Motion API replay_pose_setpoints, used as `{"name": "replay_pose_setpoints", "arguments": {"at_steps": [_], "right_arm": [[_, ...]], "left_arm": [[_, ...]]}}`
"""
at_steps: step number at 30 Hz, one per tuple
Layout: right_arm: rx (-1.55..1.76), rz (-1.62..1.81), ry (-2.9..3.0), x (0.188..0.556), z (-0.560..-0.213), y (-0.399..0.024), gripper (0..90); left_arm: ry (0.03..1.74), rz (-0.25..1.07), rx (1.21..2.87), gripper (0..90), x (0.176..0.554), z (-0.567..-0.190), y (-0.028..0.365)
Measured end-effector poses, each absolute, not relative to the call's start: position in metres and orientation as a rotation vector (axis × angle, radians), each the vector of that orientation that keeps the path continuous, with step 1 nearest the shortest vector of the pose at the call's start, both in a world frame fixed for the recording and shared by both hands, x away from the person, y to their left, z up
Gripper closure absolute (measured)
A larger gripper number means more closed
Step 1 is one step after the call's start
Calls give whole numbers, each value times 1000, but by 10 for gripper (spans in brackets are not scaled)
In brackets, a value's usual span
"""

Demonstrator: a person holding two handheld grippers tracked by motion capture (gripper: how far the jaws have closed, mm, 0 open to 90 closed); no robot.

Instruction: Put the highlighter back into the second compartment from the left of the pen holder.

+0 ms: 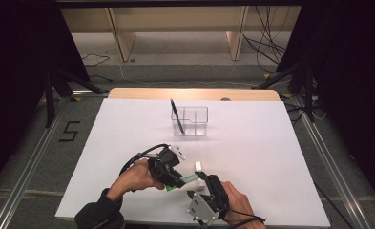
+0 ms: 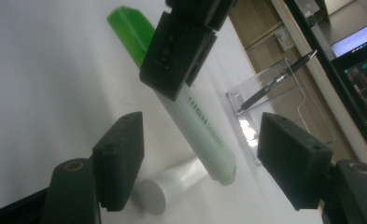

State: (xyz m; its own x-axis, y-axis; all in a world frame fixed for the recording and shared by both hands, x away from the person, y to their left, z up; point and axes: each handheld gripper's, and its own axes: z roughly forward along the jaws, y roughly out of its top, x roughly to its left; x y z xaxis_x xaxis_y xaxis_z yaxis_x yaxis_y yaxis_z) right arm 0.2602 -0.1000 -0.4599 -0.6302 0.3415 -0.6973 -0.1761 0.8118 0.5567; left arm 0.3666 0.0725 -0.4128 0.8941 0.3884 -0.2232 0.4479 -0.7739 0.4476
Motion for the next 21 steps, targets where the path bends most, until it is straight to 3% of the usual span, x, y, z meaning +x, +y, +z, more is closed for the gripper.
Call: {"name": "replay_pose_setpoints", "arguments": {"at_steps": [9, 21], "right_arm": [[-26, 588, 2065, 257, -473, -90, 413], [-143, 465, 1978, 253, -485, -82, 600]], "left_arm": [[577, -171, 2573, 664, 362, -411, 68], [557, -200, 2592, 664, 359, -413, 65]]}}
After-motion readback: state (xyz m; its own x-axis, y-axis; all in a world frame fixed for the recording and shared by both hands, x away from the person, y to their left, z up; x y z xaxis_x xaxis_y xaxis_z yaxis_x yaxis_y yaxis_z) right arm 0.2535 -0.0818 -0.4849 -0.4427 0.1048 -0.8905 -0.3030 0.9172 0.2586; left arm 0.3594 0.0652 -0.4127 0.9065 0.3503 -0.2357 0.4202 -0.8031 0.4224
